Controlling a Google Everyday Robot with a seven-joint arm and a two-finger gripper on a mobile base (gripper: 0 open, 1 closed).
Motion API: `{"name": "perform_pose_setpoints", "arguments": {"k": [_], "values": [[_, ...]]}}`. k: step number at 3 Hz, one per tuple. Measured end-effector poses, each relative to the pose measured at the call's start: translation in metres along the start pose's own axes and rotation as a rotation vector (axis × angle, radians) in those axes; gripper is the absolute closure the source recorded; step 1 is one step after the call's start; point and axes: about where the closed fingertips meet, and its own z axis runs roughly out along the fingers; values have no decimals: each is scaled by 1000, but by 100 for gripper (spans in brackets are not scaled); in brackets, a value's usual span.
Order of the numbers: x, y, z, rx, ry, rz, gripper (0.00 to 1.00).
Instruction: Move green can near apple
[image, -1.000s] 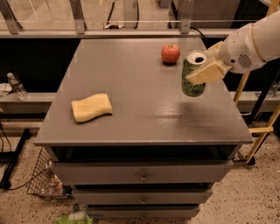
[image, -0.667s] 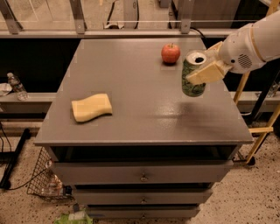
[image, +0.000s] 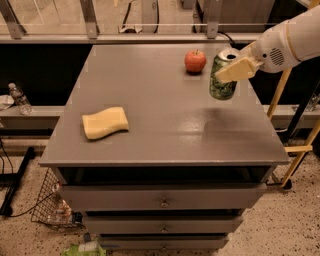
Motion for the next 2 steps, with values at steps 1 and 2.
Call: {"name": "perform_pose_setpoints", "arguments": {"k": [1, 2], "values": [[-4, -31, 8, 10, -37, 101, 100], [2, -69, 16, 37, -86, 199, 100]]}}
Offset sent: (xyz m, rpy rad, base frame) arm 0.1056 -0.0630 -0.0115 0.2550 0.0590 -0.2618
